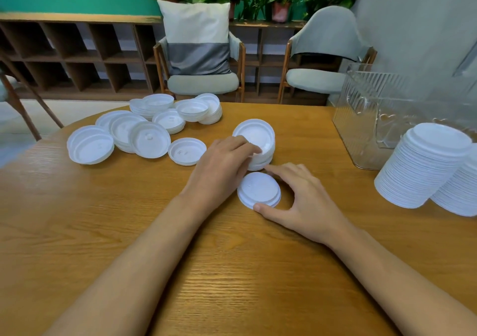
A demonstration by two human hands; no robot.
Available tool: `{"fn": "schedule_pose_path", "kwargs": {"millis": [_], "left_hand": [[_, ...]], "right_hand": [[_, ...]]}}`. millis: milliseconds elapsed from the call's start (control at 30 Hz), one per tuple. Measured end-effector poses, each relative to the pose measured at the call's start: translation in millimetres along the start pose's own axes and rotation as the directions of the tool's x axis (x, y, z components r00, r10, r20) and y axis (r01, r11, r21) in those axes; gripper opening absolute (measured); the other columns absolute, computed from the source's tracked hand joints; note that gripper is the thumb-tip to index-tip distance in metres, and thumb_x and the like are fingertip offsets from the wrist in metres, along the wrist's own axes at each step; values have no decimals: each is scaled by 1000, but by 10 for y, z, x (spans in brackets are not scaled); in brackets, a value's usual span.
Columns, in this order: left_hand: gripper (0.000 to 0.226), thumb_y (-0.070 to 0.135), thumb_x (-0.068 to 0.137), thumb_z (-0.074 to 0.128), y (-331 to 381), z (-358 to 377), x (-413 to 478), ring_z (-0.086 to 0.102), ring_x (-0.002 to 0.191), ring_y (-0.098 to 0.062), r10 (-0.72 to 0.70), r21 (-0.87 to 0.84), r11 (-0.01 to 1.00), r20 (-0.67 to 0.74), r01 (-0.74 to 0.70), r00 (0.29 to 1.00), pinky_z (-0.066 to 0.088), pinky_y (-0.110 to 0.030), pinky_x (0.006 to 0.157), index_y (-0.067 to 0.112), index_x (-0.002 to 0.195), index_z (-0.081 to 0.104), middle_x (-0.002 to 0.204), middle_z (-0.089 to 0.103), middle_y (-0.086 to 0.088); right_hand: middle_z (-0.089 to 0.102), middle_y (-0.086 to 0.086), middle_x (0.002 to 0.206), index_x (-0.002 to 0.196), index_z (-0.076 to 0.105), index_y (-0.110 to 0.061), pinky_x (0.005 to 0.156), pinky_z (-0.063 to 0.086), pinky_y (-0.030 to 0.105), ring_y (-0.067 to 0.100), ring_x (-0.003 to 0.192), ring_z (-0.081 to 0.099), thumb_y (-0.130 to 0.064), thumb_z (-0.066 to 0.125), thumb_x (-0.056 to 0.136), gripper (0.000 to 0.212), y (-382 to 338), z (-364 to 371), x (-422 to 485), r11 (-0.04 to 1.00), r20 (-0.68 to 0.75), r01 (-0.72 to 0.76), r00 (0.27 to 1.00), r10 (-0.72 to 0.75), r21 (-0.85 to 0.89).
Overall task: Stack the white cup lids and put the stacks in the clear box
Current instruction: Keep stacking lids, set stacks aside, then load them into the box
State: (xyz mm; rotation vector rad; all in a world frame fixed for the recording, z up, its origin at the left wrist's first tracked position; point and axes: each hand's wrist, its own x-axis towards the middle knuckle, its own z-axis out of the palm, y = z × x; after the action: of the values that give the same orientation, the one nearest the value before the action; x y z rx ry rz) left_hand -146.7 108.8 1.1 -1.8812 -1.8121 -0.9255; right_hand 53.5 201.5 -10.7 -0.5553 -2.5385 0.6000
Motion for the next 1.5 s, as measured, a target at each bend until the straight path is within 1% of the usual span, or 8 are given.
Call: {"fn": "schedule_pose_path", "kwargs": {"millis": [167,367,533,633,733,1033,1333,1500], "left_hand": [[33,-7,85,76,-26,-49,-28,64,92,-26,-93,14,996,-51,94,994,55,-48,73,9,113,74,101,68,-5],[22,11,94,77,147,-240,-42,66,95,-9,-272,-228,948,-208,224,940,55,-28,82,11,116,72,103,70,4],[31,9,98,71,375,-425,-39,75,100,-19,-582,-713,506,133,485,803,63,-32,84,17,127,69,109,76,-3],[31,4,100,63,324,-432,-16,75,107,-19,-586,-721,301,377,624,718,64,-36,85,14,127,73,118,76,-5],[33,4,102,57,285,-391,-47,74,110,-18,-507,-654,251,539,713,673,63,-33,86,16,126,75,122,77,4],[34,4,95,72,172,-276,-118,77,87,-33,-563,-610,399,427,685,708,66,-44,82,25,122,70,106,73,-13],[21,19,92,73,227,-222,-175,67,74,-10,-454,-399,735,310,548,835,54,-25,72,32,109,74,98,74,17],[43,22,83,87,234,-296,-166,60,68,1,-369,-354,784,395,510,842,51,-16,69,29,123,73,81,63,42]], "right_hand": [[50,-20,124,142,59,-28,103,33,12,0,120,44,-59,81,79,73,41,26,149,999,27,-45,999,44,24],[54,-19,127,137,61,-28,107,39,22,2,124,50,-51,85,78,68,98,-31,137,993,21,-84,996,82,78],[56,-20,129,141,58,-33,102,37,13,-1,121,51,-47,85,80,68,94,-108,85,993,35,-74,997,71,95],[59,-22,129,146,52,-37,105,44,24,-2,121,54,-46,87,78,77,129,-152,51,990,42,-69,997,64,125],[58,-26,133,154,44,-38,106,43,14,-7,125,53,-46,90,76,91,150,-162,47,979,66,-81,995,70,189],[55,-35,127,155,41,-39,103,40,5,-15,123,53,-40,94,74,97,156,-137,69,966,52,-61,997,49,250],[61,-23,130,150,50,-37,108,45,22,-4,124,56,-46,92,75,87,148,-142,63,984,60,-35,998,25,175],[61,-22,130,151,49,-38,106,44,22,-3,123,54,-49,90,76,87,146,-140,64,990,69,-32,997,22,135]]}}
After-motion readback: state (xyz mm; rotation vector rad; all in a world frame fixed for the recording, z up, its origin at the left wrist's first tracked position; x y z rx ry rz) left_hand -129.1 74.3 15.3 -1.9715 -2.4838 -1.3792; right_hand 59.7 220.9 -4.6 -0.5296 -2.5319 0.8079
